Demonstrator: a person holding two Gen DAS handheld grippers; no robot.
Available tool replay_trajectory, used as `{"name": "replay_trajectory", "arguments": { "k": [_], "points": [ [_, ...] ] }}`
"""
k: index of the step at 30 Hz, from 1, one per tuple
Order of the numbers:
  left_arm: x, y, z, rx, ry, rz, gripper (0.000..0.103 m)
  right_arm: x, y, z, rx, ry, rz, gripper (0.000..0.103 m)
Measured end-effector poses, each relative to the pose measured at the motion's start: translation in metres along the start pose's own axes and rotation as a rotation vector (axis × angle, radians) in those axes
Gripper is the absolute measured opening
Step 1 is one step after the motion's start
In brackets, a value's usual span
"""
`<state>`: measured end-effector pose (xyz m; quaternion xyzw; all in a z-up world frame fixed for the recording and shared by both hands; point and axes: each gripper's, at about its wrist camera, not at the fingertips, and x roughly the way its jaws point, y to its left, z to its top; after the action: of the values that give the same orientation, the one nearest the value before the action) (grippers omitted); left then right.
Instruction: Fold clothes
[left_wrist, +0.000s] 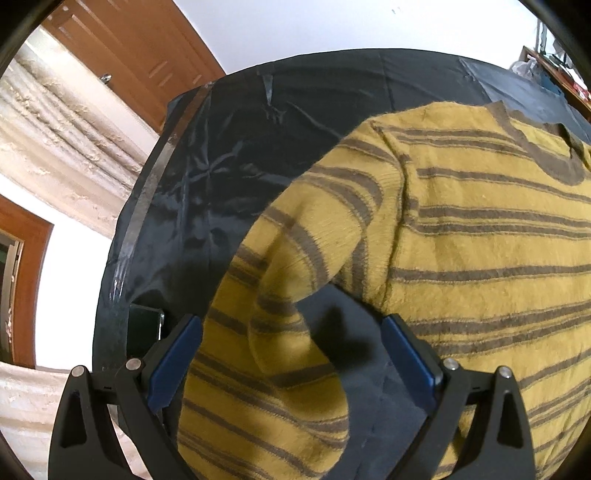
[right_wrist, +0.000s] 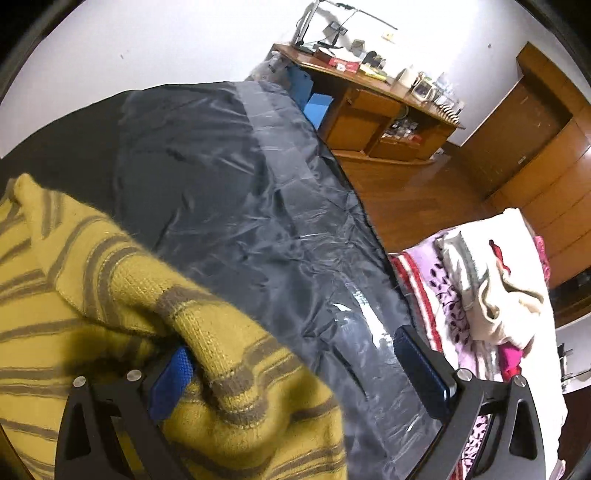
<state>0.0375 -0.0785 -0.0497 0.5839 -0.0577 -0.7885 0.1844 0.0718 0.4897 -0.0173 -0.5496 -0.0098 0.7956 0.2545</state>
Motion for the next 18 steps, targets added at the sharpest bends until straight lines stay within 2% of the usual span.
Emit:
{"name": "replay_trajectory", "arguments": {
  "k": [2, 6, 8, 10, 12, 18],
  "points": [
    [0.001, -0.003, 0.003, 0.003, 0.001, -0.001, 0.099, -0.006, 0.009, -0.001, -0.015, 0.006, 0.054, 0.103],
    [0.003, -0.007, 0.015, 0.002, -0.005, -0.005, 0.099, -0.037, 0.033, -0.012, -0.005, -0.02, 0.271, 0.103],
    [0.004, -0.011, 0.023, 0.007, -0.011, -0.011, 0.099, -0.053, 0.05, -0.012, -0.007, -0.037, 0.412, 0.103],
    [0.005, -0.017, 0.033, 0.024, -0.021, -0.017, 0.099, -0.06, 0.071, -0.01, -0.035, -0.027, 0.505, 0.103],
    [0.01, -0.024, 0.04, 0.042, -0.021, -0.018, 0.099, -0.055, 0.092, -0.007, -0.063, -0.007, 0.539, 0.103],
    [0.038, -0.04, 0.062, 0.081, 0.011, -0.009, 0.099, -0.011, 0.135, 0.0, -0.156, 0.068, 0.479, 0.103]
  ]
}}
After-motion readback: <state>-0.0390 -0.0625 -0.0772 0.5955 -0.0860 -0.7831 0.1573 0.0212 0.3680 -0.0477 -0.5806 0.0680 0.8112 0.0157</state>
